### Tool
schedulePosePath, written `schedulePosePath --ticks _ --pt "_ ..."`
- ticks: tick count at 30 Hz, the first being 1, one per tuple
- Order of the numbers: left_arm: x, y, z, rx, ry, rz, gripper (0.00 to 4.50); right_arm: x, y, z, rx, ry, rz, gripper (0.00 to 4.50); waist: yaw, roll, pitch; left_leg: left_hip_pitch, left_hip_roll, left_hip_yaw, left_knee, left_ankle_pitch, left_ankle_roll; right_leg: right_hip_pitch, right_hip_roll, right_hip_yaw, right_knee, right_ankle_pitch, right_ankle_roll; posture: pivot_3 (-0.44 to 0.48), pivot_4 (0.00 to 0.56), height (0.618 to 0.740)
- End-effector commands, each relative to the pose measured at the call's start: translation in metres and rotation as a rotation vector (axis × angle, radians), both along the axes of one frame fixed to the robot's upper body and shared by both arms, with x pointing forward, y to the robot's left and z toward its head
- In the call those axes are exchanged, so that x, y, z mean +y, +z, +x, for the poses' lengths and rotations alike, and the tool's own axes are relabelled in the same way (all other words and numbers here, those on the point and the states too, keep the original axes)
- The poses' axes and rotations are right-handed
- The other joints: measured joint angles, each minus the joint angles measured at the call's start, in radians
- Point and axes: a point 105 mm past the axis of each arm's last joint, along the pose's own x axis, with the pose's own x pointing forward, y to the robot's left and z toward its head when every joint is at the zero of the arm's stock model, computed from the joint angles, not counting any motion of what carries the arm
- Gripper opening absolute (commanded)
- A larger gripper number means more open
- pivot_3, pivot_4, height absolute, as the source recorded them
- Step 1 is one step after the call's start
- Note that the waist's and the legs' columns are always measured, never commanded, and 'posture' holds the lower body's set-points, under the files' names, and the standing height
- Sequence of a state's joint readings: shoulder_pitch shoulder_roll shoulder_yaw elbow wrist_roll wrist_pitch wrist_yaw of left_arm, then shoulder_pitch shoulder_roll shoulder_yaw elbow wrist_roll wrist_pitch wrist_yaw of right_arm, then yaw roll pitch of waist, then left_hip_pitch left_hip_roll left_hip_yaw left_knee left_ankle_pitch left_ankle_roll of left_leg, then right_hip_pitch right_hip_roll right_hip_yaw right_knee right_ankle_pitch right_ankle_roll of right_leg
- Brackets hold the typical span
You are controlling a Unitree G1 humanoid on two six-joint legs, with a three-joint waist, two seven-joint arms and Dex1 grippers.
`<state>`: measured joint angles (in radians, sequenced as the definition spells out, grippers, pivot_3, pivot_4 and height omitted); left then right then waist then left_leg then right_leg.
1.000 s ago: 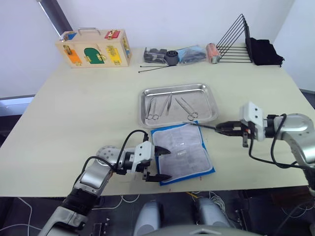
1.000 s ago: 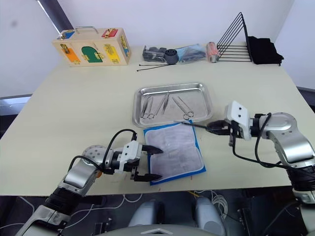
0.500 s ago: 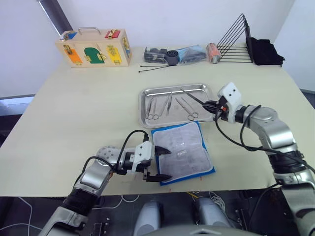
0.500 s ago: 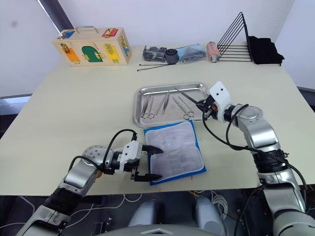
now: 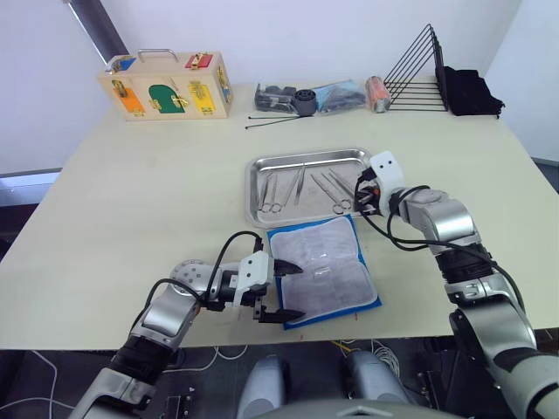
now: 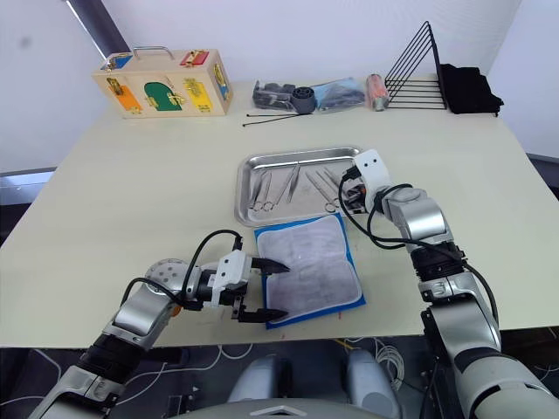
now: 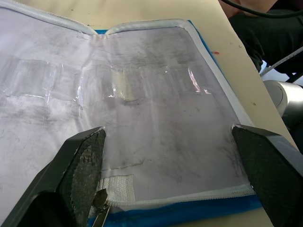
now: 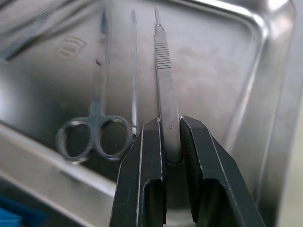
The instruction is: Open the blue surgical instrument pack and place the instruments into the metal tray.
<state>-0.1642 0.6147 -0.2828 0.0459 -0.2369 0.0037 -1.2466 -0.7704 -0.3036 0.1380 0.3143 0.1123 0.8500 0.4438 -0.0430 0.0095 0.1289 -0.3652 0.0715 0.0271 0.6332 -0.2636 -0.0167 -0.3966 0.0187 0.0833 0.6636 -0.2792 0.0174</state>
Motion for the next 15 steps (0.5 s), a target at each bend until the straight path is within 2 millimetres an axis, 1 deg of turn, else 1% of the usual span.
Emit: schedulePosePath --ticks 1,5,7,9,10,12,13,14,15 --pt "0.019 -0.055 -0.022 0.217 0.068 0.149 4.50 0.004 0.014 0.005 -0.017 -0.012 0.038 0.09 0.000 0.000 0.000 0.000 0.000 0.000 0.000 0.000 0.000 0.000 0.000 0.000 0.000 0.000 0.000 0.000 0.150 0.740" --pt "0.019 -0.055 -0.022 0.217 0.069 0.148 4.50 0.006 0.012 0.006 0.001 -0.015 0.043 0.09 0.000 0.000 0.000 0.000 0.000 0.000 0.000 0.000 0.000 0.000 0.000 0.000 0.000 0.000 0.000 0.000 0.150 0.740" --pt "0.019 -0.055 -0.021 0.219 0.071 0.147 4.50 0.007 0.012 0.007 0.003 -0.008 0.051 0.99 0.000 0.000 0.000 0.000 0.000 0.000 0.000 0.000 0.000 0.000 0.000 0.000 0.000 0.000 0.000 0.000 0.150 0.740" --pt "0.020 -0.055 -0.021 0.219 0.072 0.149 4.50 0.008 0.016 0.007 -0.017 -0.007 0.056 1.66 0.000 0.000 0.000 0.000 0.000 0.000 0.000 0.000 0.000 0.000 0.000 0.000 0.000 0.000 0.000 0.000 0.150 0.740" --pt "0.020 -0.055 -0.021 0.218 0.073 0.149 4.50 0.007 0.019 0.008 -0.033 -0.002 0.052 2.21 0.000 0.000 0.000 0.000 0.000 0.000 0.000 0.000 0.000 0.000 0.000 0.000 0.000 0.000 0.000 0.000 0.150 0.740" --pt "0.021 -0.055 -0.020 0.213 0.075 0.148 4.50 0.006 0.027 0.009 -0.067 0.009 0.056 3.00 0.000 0.000 0.000 0.000 0.000 0.000 0.000 0.000 0.000 0.000 0.000 0.000 0.000 0.000 0.000 0.000 0.150 0.740" --pt "0.021 -0.053 -0.020 0.206 0.069 0.143 4.50 0.007 0.033 0.009 -0.089 0.028 0.065 3.32 0.000 0.000 0.000 0.000 0.000 -0.001 0.000 0.000 0.000 0.000 0.000 0.000 0.000 0.000 0.000 0.000 0.150 0.740" --pt "0.021 -0.053 -0.020 0.201 0.064 0.140 4.50 0.008 0.036 0.008 -0.103 0.041 0.072 3.52 0.000 0.000 0.000 0.000 0.000 0.000 0.000 0.000 0.000 0.000 0.000 0.000 0.000 0.000 0.000 0.000 0.150 0.740" --pt "0.021 -0.051 -0.022 0.194 0.051 0.140 4.50 0.009 0.040 0.007 -0.111 0.063 0.081 4.13 0.000 0.000 0.000 0.000 0.000 0.000 0.000 0.000 0.000 0.000 0.000 0.000 0.000 0.000 0.000 0.000 0.150 0.740"
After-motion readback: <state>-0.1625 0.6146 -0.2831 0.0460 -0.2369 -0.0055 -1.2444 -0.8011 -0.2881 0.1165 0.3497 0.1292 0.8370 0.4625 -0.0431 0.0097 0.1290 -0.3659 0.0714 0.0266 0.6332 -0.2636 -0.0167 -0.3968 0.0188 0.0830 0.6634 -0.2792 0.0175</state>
